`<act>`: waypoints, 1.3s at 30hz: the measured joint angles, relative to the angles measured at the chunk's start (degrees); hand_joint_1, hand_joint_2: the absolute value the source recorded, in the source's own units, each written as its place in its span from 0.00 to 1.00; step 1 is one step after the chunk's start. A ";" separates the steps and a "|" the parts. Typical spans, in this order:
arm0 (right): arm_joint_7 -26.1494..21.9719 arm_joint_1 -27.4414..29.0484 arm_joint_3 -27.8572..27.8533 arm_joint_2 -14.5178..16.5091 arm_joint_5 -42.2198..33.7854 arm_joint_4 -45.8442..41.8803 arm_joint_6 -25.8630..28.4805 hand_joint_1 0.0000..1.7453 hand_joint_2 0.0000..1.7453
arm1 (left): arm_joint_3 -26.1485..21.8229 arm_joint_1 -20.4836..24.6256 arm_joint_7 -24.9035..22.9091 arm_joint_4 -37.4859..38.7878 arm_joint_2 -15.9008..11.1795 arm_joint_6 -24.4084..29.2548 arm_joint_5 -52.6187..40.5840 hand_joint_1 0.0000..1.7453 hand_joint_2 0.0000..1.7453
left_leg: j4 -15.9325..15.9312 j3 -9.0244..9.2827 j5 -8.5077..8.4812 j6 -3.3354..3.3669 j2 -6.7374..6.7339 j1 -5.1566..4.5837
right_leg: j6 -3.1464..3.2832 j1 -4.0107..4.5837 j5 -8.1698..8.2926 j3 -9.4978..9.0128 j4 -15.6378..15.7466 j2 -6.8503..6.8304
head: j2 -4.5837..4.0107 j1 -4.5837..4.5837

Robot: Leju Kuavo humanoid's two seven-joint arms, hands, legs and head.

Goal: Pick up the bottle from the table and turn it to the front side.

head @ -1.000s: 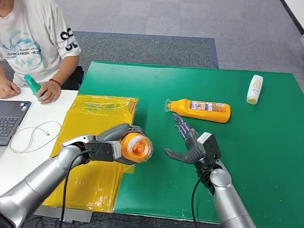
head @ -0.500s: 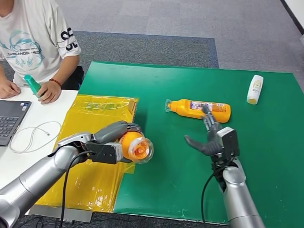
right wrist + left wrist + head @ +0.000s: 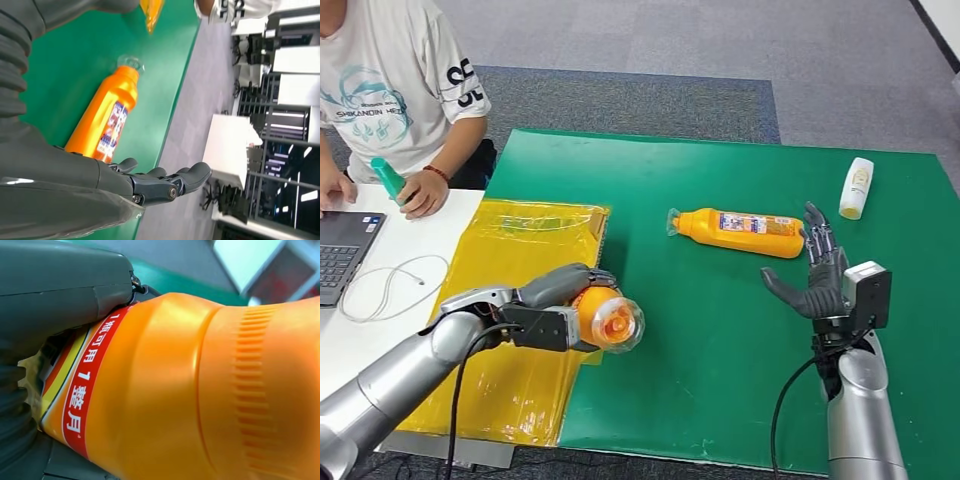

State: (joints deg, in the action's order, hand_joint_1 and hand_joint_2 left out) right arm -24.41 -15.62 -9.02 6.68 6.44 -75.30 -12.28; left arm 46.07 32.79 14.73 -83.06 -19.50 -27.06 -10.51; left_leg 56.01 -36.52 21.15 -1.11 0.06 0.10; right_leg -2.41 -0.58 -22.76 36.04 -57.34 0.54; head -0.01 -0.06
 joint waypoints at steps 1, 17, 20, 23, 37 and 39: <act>0.00 -0.15 0.08 0.02 -0.06 0.22 -0.46 0.00 1.00 | 0.38 1.22 -1.45 0.32 -0.65 -2.54 3.04 1.00 1.00 | 0.00 -0.01 -0.02 -0.01 0.00 0.01 | 0.01 0.01 0.01 0.01 -0.01 0.00 | -0.01 0.01; -0.51 -4.87 9.96 2.21 -0.22 9.85 0.20 0.00 1.00 | 15.31 31.10 -27.36 11.96 -12.40 -16.89 53.95 1.00 1.00 | 0.00 -0.03 -0.18 -0.22 0.00 0.09 | 0.17 0.08 0.07 0.18 -0.34 0.01 | -0.01 0.00; -0.35 -5.29 11.27 2.54 -0.43 10.68 0.26 0.00 1.00 | 18.62 34.52 -28.87 13.37 -12.85 -16.83 53.55 1.00 1.00 | 0.00 -0.05 -0.18 -0.22 0.00 0.09 | 0.17 0.08 0.07 0.20 -0.34 0.01 | 0.00 -0.01; -0.17 -5.58 12.23 2.75 -0.53 11.31 0.22 0.00 1.00 | 22.41 38.26 -30.93 14.73 -12.89 -17.93 53.13 1.00 1.00 | 0.00 -0.08 -0.18 -0.22 0.00 0.09 | 0.17 0.08 0.07 0.21 -0.34 0.01 | -0.01 -0.01; 0.05 -7.73 14.36 4.17 -1.04 13.40 0.05 0.00 1.00 | 36.21 49.07 -33.01 17.70 -10.85 -19.95 54.97 1.00 1.00 | 0.01 -0.10 -0.18 -0.23 0.01 0.09 | 0.19 0.08 0.09 0.23 -0.35 0.01 | -0.01 0.00; 0.00 -8.16 14.64 4.44 -1.12 13.68 -0.13 0.00 1.00 | 37.13 49.46 -33.62 17.76 -10.66 -20.08 56.49 1.00 1.00 | 0.01 -0.09 -0.18 -0.23 0.01 0.09 | 0.19 0.08 0.09 0.23 -0.35 0.01 | -0.01 0.01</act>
State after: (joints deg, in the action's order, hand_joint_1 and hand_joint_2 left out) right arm -24.41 -23.78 5.63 11.12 5.32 -61.62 -12.41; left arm 83.20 82.25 -18.90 -65.30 -30.16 -47.14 45.98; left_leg 56.01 -36.61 20.97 -1.34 0.07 0.18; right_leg -2.23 -0.50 -22.67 36.27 -57.69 0.56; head -0.01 -0.05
